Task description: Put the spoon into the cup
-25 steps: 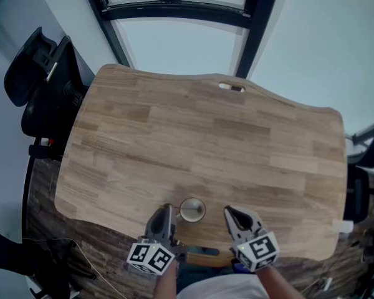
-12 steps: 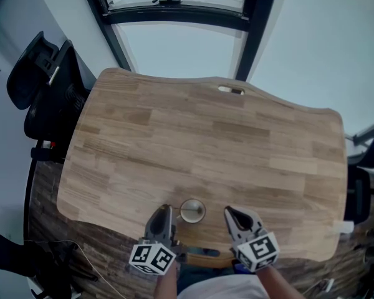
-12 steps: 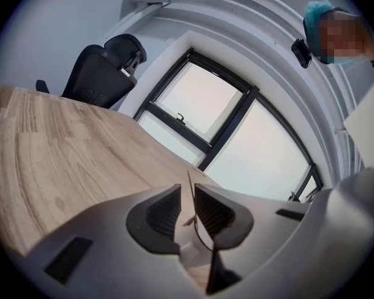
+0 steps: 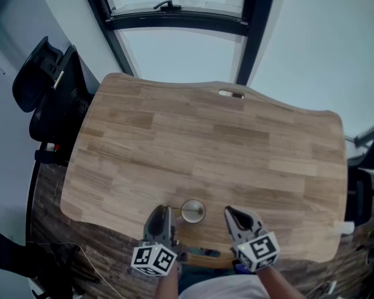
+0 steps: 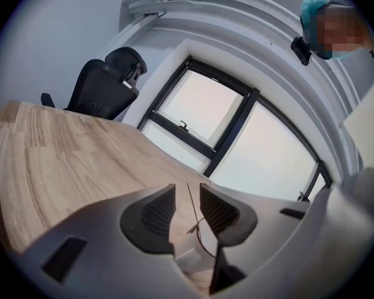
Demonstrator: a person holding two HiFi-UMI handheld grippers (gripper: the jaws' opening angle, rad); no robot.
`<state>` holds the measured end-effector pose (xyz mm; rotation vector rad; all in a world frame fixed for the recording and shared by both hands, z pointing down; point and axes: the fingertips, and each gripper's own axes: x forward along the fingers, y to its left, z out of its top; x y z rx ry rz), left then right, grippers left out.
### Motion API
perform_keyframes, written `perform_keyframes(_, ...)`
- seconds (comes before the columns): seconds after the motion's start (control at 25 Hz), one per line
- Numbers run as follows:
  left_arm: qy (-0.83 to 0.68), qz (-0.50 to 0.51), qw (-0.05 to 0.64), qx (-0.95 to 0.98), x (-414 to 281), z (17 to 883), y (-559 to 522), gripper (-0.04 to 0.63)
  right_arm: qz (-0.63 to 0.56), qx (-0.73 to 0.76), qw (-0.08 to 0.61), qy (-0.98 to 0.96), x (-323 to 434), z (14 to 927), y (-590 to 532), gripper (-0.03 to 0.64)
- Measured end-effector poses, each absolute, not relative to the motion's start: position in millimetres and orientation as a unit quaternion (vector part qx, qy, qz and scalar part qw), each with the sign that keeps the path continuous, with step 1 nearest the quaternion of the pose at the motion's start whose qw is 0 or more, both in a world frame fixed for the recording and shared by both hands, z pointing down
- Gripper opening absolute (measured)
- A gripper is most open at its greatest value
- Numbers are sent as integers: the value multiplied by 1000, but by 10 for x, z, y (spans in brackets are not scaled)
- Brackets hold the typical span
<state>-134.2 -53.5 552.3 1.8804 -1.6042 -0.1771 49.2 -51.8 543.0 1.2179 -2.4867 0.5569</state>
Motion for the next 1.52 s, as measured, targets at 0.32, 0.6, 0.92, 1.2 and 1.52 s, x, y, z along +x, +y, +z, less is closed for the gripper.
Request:
perform_keyframes(0.32,-636,-60,302,708,-1448,5418,-457,110,185,423,146,-875,463,5285,-515,-3)
perform_keyframes(0.6,-648,-47,262,714,-1513,5208,-383,110,175,415,144,-881,416,5201,-439,-3)
perform_keyframes(0.92,-616,-32,224,754,-1441,4885,-409,95,165,425,128,-881,264,4949,-379,-3)
perform_keyframes(1.2,-588,-5,217,779,-1397,4717,-427,2,133,461,100,-872,233,4781,-408,-3)
perform_keyframes(1.52,-554,18,203,807,-1319,4626,-420,2,130,465,118,-868,120,4553,-316,-3)
